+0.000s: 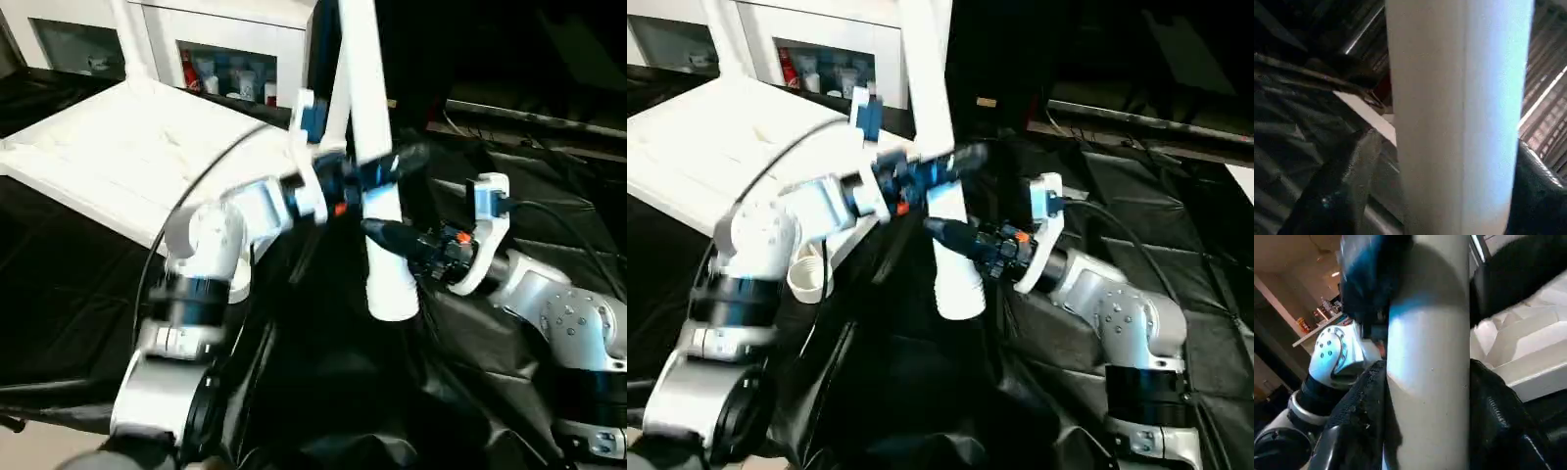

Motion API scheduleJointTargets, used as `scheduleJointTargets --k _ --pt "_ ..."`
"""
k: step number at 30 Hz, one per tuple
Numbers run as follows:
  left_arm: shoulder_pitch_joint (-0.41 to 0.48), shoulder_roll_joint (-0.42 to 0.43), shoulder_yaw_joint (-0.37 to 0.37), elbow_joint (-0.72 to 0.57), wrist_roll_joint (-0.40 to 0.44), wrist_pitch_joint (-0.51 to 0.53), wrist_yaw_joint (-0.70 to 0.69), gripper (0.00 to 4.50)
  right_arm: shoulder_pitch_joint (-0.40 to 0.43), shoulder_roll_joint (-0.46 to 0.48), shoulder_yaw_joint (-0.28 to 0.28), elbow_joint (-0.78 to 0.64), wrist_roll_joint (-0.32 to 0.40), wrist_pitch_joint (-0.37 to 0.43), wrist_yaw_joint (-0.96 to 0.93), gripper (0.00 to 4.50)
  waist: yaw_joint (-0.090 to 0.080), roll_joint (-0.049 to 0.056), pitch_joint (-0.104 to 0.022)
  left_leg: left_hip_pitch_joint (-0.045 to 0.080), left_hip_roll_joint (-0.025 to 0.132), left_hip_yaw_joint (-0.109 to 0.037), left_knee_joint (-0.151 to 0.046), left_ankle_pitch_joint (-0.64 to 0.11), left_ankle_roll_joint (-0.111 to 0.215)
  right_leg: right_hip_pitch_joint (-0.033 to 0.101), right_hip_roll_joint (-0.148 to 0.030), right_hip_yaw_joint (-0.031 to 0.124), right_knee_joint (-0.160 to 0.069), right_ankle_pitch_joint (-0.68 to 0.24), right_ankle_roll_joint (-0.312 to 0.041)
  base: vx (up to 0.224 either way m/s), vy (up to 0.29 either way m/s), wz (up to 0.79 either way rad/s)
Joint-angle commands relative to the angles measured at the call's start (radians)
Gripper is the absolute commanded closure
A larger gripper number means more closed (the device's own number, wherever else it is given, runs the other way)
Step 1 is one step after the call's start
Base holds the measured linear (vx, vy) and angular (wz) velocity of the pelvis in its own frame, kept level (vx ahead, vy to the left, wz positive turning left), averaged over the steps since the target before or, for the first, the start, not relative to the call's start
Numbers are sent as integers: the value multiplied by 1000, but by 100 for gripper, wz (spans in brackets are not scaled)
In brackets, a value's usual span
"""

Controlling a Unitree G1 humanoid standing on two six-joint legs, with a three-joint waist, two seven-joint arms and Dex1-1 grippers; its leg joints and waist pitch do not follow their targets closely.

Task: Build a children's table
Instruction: Pick table leg

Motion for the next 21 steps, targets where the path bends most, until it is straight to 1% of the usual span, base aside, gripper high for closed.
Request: scheduleJointTargets --k 1,2,3,4,5,7,8,9,10,12,15,17,20,21 --pt "-5 -3 -4 -31 0 5 13 126 -17 -11 2 0 -3 -18 3 266 4 -5 -74 16 68 -24 -72 -55 35 63 -116 71 -92 -213 -141 0 0 0" --pt "-6 -5 2 -30 -2 4 20 129 -19 -11 3 3 -5 -20 3 266 4 -4 -73 18 70 -26 -73 -55 33 62 -115 71 -92 -215 -138 0 0 0" --pt "-6 -5 2 -30 -2 4 20 135 -19 -11 3 3 -5 -20 3 266 3 -4 -74 18 70 -26 -73 -53 33 63 -115 71 -91 -210 -137 0 0 0" --pt "-9 -7 17 -26 -4 -6 32 149 -22 -9 4 9 -7 -24 0 266 3 -2 -74 17 70 -26 -73 -50 33 62 -115 71 -90 -198 -139 0 0 0" --pt "-9 -8 24 -24 -4 -13 37 172 -23 -9 5 11 -7 -27 -2 266 3 -3 -74 16 69 -26 -73 -49 33 64 -115 71 -90 -192 -141 0 0 0" --pt "-6 -8 28 -26 -7 -15 41 172 -23 -9 6 11 -6 -28 -5 266 3 -3 -74 16 68 -26 -72 -49 33 63 -115 71 -90 -193 -140 0 0 0" --pt "-5 -8 30 -28 -9 -16 44 183 -22 -9 7 10 -5 -29 -6 266 4 -3 -74 16 69 -26 -73 -47 34 64 -115 71 -89 -190 -141 0 0 0" --pt "-3 -7 36 -31 -13 -14 48 183 -20 -8 9 8 -2 -31 -7 266 4 -3 -75 16 69 -26 -72 -46 34 63 -115 71 -88 -186 -142 0 0 0" --pt "-3 -7 36 -31 -13 -14 48 208 -20 -8 9 8 -2 -31 -7 266 3 -3 -74 16 69 -26 -72 -47 34 63 -115 71 -89 -185 -142 0 0 0" --pt "-2 -6 43 -34 -17 -13 56 214 -18 -8 12 9 -2 -36 -8 266 4 -2 -74 17 69 -26 -72 -52 32 63 -115 71 -90 -195 -141 0 0 0" --pt "0 -6 44 -40 -20 -11 55 248 -18 -8 16 9 -6 -43 -10 266 3 -1 -74 17 69 -26 -73 -55 31 63 -114 71 -91 -198 -140 0 0 0" --pt "0 -5 43 -45 -21 -10 56 252 -19 -8 20 8 -18 -55 -18 266 4 -1 -74 16 68 -26 -73 -54 31 63 -114 71 -91 -195 -140 0 0 0" --pt "0 2 35 -54 -11 -20 54 260 -21 -5 29 11 -38 -73 -29 266 3 1 -74 17 69 -27 -73 -54 29 63 -114 71 -90 -192 -138 0 0 0" --pt "0 4 34 -58 -9 -21 54 260 -24 -3 28 16 -36 -67 -35 210 3 2 -73 17 69 -27 -73 -58 29 63 -114 71 -90 -193 -140 0 0 0"
